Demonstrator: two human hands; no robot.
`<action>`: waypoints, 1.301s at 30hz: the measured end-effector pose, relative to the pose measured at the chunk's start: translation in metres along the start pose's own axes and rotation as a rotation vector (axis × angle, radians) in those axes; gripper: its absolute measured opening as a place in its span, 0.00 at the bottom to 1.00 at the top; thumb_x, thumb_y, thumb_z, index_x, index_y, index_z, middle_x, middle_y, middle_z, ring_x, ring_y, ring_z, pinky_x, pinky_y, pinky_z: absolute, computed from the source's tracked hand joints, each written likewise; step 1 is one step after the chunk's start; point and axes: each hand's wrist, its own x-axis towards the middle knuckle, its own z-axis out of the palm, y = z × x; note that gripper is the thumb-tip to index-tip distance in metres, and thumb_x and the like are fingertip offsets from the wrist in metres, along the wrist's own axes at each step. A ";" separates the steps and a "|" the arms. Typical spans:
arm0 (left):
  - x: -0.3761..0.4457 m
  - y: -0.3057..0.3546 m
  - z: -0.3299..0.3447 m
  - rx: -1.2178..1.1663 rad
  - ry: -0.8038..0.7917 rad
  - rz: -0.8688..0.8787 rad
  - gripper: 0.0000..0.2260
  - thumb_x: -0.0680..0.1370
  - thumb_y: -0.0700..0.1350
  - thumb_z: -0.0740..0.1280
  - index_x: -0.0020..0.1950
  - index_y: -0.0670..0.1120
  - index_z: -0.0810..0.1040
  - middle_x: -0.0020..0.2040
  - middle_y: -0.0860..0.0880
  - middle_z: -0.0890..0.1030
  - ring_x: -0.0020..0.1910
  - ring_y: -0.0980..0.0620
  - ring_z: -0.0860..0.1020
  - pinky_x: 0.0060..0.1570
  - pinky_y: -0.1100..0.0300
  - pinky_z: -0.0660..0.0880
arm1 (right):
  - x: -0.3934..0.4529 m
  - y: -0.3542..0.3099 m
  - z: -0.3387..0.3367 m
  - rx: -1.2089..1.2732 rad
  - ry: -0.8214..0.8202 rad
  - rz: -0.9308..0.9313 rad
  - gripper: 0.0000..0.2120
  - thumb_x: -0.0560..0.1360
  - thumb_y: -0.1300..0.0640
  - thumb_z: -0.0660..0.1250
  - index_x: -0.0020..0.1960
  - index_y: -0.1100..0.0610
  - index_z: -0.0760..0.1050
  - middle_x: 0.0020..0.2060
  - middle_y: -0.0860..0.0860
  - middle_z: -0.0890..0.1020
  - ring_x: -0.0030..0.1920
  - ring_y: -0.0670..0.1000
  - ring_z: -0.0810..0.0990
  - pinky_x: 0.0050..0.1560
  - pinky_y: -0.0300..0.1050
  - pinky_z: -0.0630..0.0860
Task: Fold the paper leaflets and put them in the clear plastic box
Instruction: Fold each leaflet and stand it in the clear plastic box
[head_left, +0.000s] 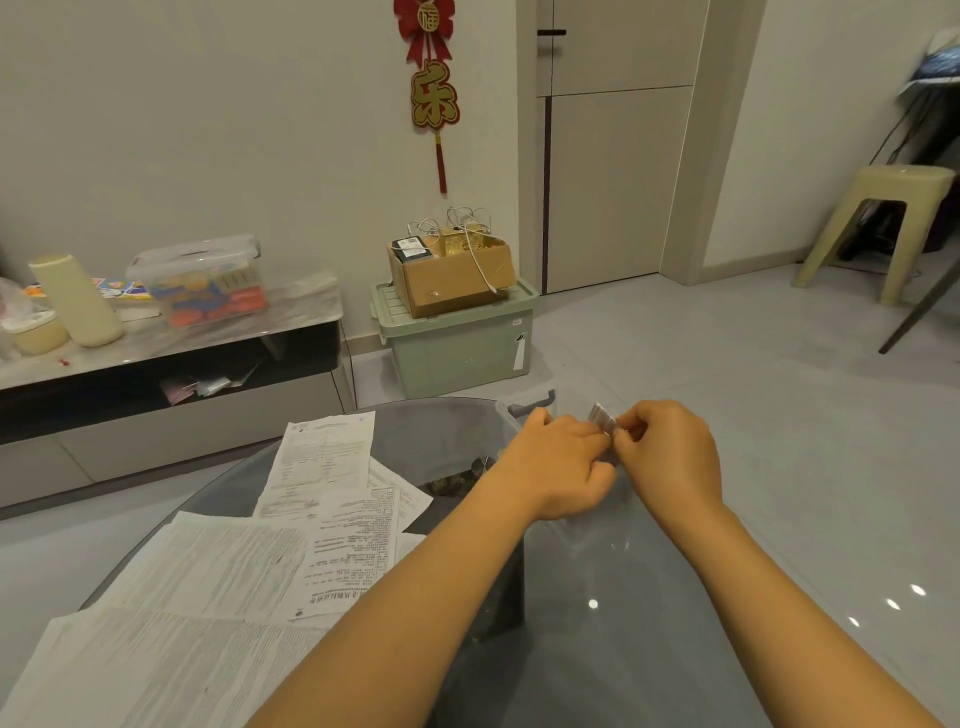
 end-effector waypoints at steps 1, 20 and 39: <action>0.002 -0.003 0.002 -0.001 0.001 0.005 0.32 0.66 0.56 0.37 0.51 0.45 0.76 0.54 0.49 0.77 0.49 0.51 0.69 0.51 0.54 0.60 | 0.002 0.000 0.002 -0.015 0.000 0.003 0.05 0.73 0.62 0.67 0.44 0.61 0.82 0.42 0.56 0.82 0.41 0.55 0.78 0.38 0.45 0.74; 0.000 -0.007 0.007 -0.002 -0.020 -0.061 0.30 0.73 0.52 0.41 0.70 0.52 0.70 0.65 0.50 0.73 0.59 0.51 0.67 0.59 0.53 0.57 | 0.018 -0.004 -0.003 -0.355 -0.303 0.088 0.09 0.75 0.58 0.63 0.48 0.59 0.81 0.53 0.56 0.72 0.44 0.57 0.75 0.38 0.43 0.68; -0.015 0.001 -0.018 -0.121 -0.007 -0.208 0.30 0.73 0.52 0.43 0.73 0.51 0.65 0.76 0.51 0.61 0.74 0.54 0.56 0.72 0.51 0.41 | 0.001 0.009 -0.019 -0.075 -0.205 0.021 0.14 0.76 0.62 0.59 0.58 0.53 0.78 0.56 0.55 0.75 0.52 0.55 0.76 0.47 0.43 0.72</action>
